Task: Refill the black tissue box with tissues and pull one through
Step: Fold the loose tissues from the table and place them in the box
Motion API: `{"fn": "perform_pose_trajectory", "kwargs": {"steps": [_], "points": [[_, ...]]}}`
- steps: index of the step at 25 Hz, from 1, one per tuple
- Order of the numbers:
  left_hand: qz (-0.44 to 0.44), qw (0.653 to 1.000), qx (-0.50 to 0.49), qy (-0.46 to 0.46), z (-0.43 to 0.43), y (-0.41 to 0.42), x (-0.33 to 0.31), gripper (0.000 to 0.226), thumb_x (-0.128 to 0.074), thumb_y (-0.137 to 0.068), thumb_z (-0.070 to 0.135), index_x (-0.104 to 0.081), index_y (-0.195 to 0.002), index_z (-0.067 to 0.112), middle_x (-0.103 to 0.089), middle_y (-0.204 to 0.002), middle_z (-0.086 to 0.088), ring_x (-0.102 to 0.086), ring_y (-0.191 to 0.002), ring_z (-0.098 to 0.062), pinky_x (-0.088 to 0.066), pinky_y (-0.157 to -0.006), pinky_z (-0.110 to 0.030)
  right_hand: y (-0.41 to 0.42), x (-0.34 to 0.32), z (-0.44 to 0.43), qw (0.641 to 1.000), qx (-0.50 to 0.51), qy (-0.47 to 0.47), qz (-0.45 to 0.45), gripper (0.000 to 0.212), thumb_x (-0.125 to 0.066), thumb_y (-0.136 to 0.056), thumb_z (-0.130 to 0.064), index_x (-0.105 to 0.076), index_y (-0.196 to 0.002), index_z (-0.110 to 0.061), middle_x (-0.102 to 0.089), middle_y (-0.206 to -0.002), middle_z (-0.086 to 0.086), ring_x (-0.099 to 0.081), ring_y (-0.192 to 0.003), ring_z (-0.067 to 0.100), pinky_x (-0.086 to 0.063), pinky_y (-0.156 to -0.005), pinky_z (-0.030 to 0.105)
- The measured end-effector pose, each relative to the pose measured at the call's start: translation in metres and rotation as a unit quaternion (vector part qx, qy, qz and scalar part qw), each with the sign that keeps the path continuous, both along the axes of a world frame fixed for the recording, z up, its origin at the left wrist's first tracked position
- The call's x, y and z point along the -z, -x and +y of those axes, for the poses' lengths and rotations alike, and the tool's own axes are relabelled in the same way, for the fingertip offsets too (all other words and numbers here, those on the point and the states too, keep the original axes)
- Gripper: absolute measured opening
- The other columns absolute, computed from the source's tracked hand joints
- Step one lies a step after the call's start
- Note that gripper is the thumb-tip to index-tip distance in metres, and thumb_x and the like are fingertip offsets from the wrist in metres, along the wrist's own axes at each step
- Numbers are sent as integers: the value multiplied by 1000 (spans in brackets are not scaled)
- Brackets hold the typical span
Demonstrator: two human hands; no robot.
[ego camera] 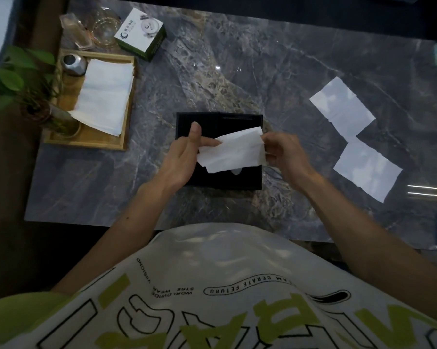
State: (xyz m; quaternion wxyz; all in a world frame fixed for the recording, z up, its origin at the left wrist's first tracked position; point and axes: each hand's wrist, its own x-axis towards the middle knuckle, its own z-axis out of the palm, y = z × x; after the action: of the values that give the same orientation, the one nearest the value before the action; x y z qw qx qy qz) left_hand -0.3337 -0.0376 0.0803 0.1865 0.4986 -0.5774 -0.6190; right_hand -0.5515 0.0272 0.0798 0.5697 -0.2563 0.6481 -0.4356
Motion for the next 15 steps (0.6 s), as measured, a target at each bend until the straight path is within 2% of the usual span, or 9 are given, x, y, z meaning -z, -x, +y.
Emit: {"fn": "perform_pose_trajectory", "kwargs": {"steps": [3, 6, 7, 9, 11, 13, 15], "points": [[19, 1000, 6, 21, -1, -2, 3, 66, -16, -100, 55, -76, -96, 29, -68, -105, 15, -64, -105, -6, -49, -101, -33, 1, 3, -4, 999, -13, -6, 37, 41, -48, -94, -40, -77, -78, -17, -74, -92, 6, -67, -83, 19, -50, -69, 28], [4, 999, 20, 26, -5, -4, 11, 61, -25, -96, 61, -78, -95, 30, -70, -109, 11, -62, -111, -10, -46, -104, -39, -2, 1, -6, 998, -5, -1, 64, 42, -47, -99, -37, -77, -83, -12, -73, -92, 7, -67, -81, 17, -51, -67, 25], [-3, 999, 24, 39, -5, -5, 14, 54, -32, -96, 59, -77, -94, 30, -71, -107, 8, -63, -107, -10, -47, -101, -38, -4, 2, -5, 997, -10, 11, 81, 36, -51, -98, -34, -77, -85, -13, -73, -89, 4, -66, -78, 12, -49, -65, 23], [-16, 996, 33, 76, -4, -5, 14, 29, -49, -96, 44, -73, -92, 29, -71, -98, 6, -64, -93, -6, -50, -86, -29, -3, 6, -3, 991, -40, 48, 118, 16, -62, -93, -22, -76, -85, -21, -72, -87, -7, -63, -76, 3, -46, -67, 20], [-14, 996, 25, 88, -1, -5, 14, 9, -61, -93, 29, -66, -99, 25, -69, -94, 8, -64, -86, -1, -49, -74, -21, 0, 11, 0, 988, -80, 66, 117, 20, -69, -85, -8, -75, -88, -27, -72, -94, -6, -64, -82, 6, -48, -72, 21], [-8, 998, 19, 66, 1, -6, 15, 26, -68, -88, 25, -59, -112, 26, -69, -96, 8, -66, -88, 0, -52, -73, -15, 0, 10, 2, 986, -105, 64, 112, 32, -68, -82, 2, -72, -91, -28, -69, -102, 0, -65, -88, 12, -51, -75, 25], [-14, 999, 31, 17, 3, -7, 18, 38, -71, -86, 25, -55, -121, 26, -72, -94, 5, -69, -87, -2, -55, -73, -17, -3, 9, 4, 985, -124, 63, 99, 39, -65, -81, 7, -70, -95, -29, -68, -104, 0, -66, -90, 14, -53, -76, 28]]}}
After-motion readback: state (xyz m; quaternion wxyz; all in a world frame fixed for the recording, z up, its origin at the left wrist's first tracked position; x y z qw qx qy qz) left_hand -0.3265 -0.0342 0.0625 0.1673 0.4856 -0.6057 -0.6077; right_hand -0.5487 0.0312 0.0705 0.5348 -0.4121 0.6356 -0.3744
